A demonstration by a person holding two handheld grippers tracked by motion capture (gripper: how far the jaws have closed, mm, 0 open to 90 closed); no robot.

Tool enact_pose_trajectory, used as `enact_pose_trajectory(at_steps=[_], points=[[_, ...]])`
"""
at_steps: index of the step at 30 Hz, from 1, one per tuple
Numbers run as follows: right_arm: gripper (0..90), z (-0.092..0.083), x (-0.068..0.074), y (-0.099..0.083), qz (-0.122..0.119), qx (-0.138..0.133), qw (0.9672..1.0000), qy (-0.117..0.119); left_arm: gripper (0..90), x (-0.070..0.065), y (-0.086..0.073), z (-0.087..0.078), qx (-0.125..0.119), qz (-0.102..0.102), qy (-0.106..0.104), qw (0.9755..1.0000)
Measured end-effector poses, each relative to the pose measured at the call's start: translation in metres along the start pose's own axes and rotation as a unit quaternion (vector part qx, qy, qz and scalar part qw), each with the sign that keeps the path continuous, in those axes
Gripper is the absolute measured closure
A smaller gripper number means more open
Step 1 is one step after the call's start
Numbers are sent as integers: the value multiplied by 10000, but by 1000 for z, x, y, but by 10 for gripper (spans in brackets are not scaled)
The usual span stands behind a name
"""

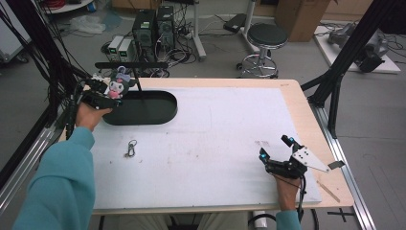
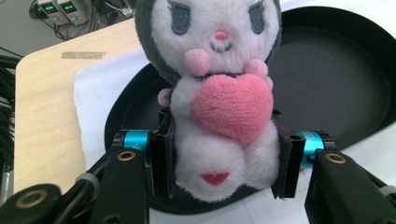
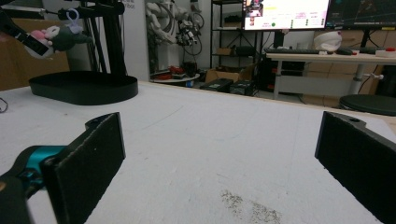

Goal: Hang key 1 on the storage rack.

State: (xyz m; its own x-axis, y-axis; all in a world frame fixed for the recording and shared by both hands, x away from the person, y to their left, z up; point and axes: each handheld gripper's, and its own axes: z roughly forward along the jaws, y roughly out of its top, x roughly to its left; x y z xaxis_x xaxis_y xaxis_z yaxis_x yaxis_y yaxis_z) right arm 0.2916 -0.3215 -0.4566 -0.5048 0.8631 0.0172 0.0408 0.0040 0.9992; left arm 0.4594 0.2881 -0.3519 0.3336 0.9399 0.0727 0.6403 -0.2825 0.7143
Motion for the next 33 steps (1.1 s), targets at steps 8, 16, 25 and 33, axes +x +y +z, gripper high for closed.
enact_pose_trajectory(at_steps=[8, 16, 25, 33], points=[[7, 0, 0, 0, -2, 3, 10000, 0, 523, 4, 3, 7, 20, -44, 57, 10000], [7, 0, 1, 0, 6, 18, 10000, 2, 255, 7, -1, 6, -141, 78, -71, 9998], [7, 0, 1, 0, 8, 20, 10000, -1, 17, 7, -13, -2, -1066, 375, -861, 9899], [7, 0, 0, 0, 10, 6, 10000, 2, 17, 0, -29, -33, -1847, 498, -1145, 9748]])
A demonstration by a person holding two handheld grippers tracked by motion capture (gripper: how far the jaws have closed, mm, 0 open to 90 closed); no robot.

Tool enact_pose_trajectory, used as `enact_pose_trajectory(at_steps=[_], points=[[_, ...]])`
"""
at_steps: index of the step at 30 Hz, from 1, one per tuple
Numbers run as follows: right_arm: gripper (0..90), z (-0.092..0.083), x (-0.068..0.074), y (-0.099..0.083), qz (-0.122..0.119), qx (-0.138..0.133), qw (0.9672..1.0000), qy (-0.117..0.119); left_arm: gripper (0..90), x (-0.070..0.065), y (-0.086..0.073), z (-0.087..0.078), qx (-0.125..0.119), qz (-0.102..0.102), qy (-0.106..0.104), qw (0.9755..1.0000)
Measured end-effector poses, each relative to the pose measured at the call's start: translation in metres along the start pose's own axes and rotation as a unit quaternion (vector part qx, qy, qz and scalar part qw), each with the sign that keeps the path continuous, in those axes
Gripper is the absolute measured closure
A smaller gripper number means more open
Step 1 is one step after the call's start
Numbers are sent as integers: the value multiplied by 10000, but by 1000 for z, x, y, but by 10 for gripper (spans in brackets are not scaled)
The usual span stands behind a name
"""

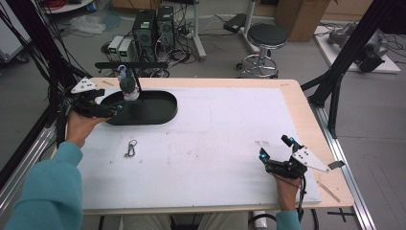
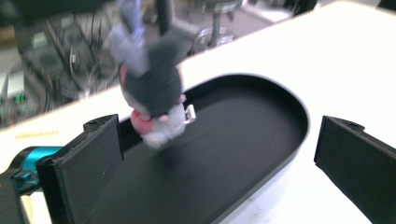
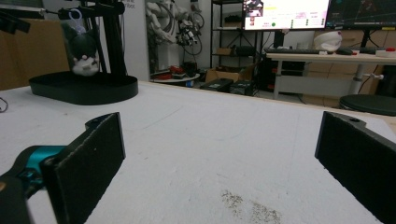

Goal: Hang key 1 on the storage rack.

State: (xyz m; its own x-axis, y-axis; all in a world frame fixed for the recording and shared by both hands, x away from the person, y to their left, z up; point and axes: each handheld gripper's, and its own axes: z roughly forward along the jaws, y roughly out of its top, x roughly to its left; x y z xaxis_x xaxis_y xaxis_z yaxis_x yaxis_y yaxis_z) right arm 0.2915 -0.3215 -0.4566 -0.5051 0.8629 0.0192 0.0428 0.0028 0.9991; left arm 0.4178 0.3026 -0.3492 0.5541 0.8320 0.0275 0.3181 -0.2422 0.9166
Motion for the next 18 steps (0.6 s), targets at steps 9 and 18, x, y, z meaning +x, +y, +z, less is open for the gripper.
enact_pose_trajectory(at_steps=[9, 18], points=[[7, 0, 0, 0, 0, 6, 10000, 6, 17, -18, -8, -38, -814, 167, -319, 9960], [7, 0, 0, 0, 2, 12, 10000, 0, 17, -44, -38, -59, -1234, 180, -445, 9912]])
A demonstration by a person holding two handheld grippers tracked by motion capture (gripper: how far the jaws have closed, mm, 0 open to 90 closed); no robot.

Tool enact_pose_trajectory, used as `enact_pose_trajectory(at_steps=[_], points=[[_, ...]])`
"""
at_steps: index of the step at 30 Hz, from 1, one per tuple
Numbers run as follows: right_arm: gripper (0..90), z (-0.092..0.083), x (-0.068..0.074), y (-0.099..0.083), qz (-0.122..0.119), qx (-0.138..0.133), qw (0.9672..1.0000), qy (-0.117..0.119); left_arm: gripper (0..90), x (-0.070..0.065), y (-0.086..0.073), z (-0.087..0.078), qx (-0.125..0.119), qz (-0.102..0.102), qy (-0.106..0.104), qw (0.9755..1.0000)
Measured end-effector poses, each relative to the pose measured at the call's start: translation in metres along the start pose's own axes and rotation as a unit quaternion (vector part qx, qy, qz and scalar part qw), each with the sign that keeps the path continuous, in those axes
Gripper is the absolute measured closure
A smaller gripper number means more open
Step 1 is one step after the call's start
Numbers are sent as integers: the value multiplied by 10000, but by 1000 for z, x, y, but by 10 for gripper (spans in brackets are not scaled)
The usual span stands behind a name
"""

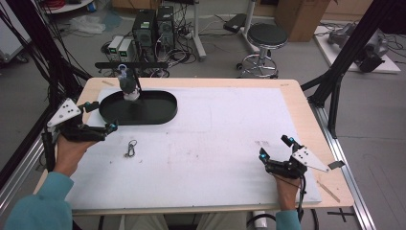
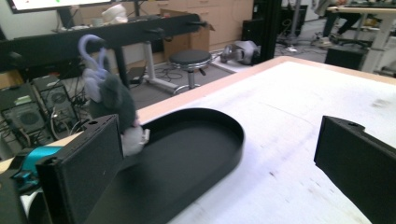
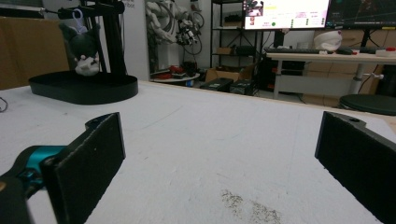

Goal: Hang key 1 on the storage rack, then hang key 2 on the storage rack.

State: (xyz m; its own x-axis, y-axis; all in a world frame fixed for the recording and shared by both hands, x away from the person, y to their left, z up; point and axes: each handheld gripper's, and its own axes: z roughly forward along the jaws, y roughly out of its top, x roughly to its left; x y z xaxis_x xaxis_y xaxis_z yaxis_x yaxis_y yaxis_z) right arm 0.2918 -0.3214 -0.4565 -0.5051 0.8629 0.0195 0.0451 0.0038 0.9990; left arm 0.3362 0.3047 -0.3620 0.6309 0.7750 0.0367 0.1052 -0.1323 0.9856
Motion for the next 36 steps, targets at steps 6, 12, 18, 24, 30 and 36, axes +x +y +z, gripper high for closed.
enact_pose_trajectory(at_steps=[6, 12, 18, 24, 30, 36], points=[[7, 0, 0, 0, -3, 0, 10000, 5, 17, -19, -14, -6, -135, 135, -59, 9998], [7, 0, 0, 0, -4, -3, 10000, 0, 17, -28, -24, -10, -260, 28, -125, 9996], [7, 0, 0, 0, -9, -6, 10000, 0, 17, -31, -29, -11, -309, 35, -173, 9994], [7, 0, 0, 0, -32, -12, 10000, -2, 17, -30, -29, -11, -296, 32, -164, 9994], [7, 0, 0, 0, -5, -5, 10000, 1, 17, -29, -29, -11, -309, 9, -163, 9994], [7, 0, 0, 0, -36, -17, 10000, -1, 17, -30, -29, -11, -289, -2, -172, 9994]])
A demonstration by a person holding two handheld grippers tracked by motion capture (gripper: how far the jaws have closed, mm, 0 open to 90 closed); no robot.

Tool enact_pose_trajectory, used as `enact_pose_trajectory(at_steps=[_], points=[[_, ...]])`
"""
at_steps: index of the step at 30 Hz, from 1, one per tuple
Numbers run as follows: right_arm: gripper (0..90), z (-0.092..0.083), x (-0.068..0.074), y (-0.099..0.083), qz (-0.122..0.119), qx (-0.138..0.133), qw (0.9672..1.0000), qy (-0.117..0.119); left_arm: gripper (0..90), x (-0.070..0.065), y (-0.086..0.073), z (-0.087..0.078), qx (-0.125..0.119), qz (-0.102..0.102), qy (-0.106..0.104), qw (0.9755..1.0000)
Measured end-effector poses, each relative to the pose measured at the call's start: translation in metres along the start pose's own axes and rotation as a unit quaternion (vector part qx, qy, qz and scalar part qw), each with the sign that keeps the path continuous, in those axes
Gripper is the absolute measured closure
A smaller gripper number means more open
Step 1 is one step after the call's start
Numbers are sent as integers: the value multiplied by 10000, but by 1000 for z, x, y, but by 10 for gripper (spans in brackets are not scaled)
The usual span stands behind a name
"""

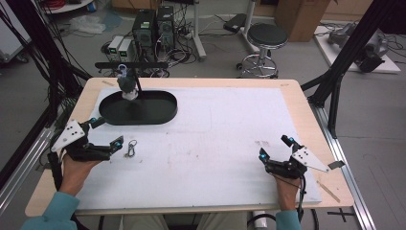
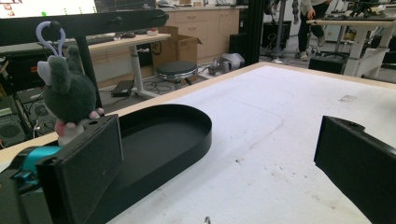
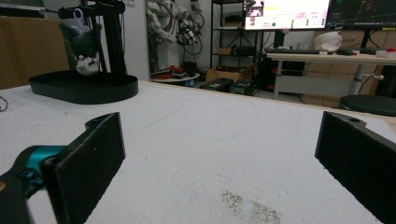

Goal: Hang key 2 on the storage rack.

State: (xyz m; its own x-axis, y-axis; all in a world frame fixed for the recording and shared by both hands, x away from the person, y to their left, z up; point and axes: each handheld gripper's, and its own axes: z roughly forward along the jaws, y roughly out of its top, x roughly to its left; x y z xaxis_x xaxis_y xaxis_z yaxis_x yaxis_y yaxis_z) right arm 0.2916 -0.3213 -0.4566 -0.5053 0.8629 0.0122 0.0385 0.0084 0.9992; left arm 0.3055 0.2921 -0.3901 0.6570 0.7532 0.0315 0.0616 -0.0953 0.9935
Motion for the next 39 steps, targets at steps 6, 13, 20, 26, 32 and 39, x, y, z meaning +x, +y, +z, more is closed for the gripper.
enact_pose_trajectory(at_steps=[6, 13, 20, 26, 32, 39], points=[[7, 0, 0, 0, -1, 1, 10000, 2, 17, 2, 0, 0, 109, -99, 60, 9999], [7, 0, 0, 0, -2, 2, 10000, -3, 17, 9, -4, 2, 623, -188, -47, 9979], [7, 0, 0, 0, 33, 13, 10000, 10, 17, 11, 0, 10, 982, -121, -143, 9950], [7, 0, 0, 0, -3, -4, 10000, 10, 17, 13, 4, 19, 1404, 43, -132, 9900], [7, 0, 0, 0, -5, 1, 10000, 6, 17, 12, 3, 32, 2173, 143, -183, 9758], [7, 0, 0, 0, -2, -5, 10000, 4, 23, 14, -1, 44, 2612, 61, -268, 9649]])
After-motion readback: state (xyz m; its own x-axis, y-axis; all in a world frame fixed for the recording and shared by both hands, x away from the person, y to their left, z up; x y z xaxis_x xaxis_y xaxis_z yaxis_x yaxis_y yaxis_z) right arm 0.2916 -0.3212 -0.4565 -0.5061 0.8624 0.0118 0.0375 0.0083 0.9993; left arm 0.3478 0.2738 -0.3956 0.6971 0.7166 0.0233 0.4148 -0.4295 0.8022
